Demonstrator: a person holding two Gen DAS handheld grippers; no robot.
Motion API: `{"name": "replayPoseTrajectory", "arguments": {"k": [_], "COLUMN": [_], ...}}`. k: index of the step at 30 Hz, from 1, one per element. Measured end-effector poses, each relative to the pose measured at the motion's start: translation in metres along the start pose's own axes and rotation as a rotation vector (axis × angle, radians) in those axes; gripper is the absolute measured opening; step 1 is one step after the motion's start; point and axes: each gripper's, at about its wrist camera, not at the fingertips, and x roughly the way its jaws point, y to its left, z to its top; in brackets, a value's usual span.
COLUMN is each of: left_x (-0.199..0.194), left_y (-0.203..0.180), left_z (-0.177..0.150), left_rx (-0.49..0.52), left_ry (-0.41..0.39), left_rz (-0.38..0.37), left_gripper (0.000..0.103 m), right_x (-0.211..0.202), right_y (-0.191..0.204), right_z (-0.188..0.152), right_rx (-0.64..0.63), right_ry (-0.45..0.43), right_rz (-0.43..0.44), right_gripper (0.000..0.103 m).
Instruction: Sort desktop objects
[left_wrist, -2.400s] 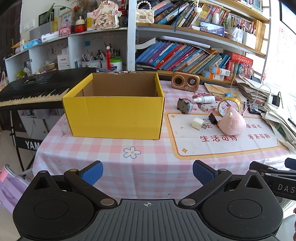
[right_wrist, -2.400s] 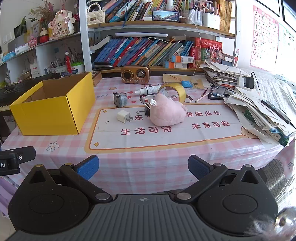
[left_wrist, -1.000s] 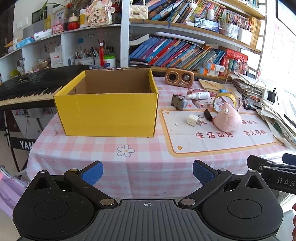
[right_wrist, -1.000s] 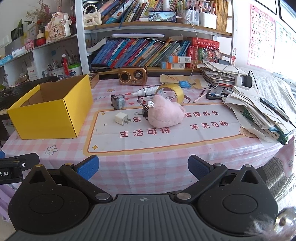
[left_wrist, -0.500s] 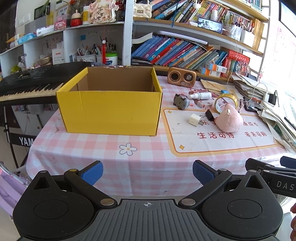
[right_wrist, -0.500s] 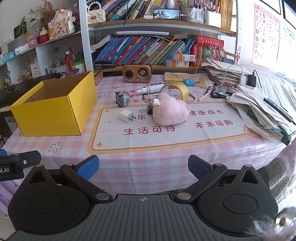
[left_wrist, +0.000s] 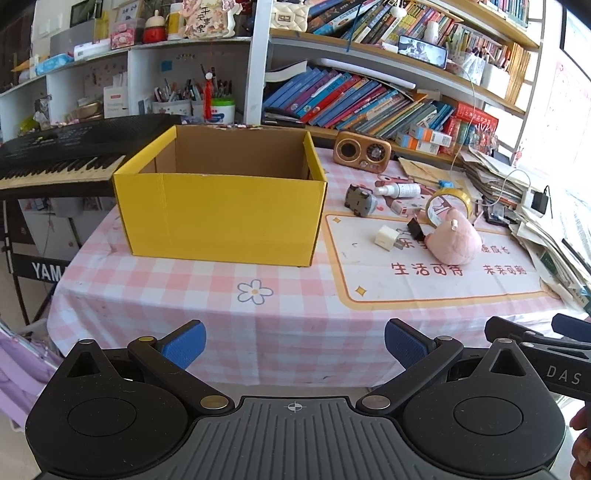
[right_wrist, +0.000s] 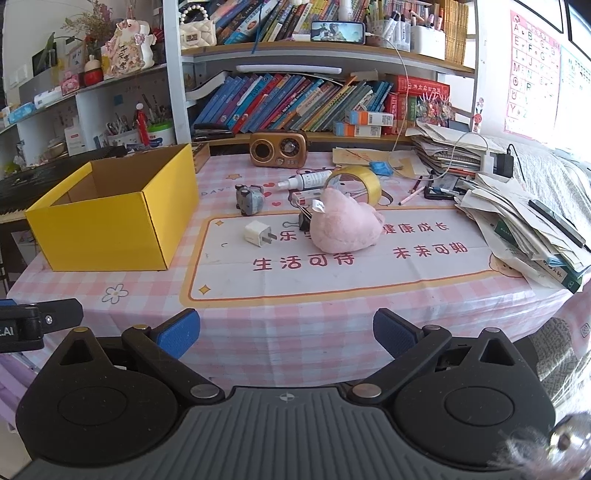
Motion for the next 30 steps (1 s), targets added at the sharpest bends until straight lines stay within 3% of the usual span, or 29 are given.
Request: {"name": "replayPoseTrajectory", "arguments": {"k": [13,30], "left_x": [-0.004,0.02], "left_y": [0.004,-0.034], "left_z": [-0.002,0.004], "left_rx": [-0.001,0.054], "left_ry": [-0.002,0.03], "left_rz": [0.039,-0.033], "left_gripper": [0.103,0.103], "right_x": [0.0,0.012], "right_y": [0.006,-0.028], "right_z": [0.0,-0.001], "right_rx": [-0.016,0.013], "right_ry": [-0.004,0.04], "right_rz": [0.014,-0.067], "right_gripper": [0.102,0.102]}}
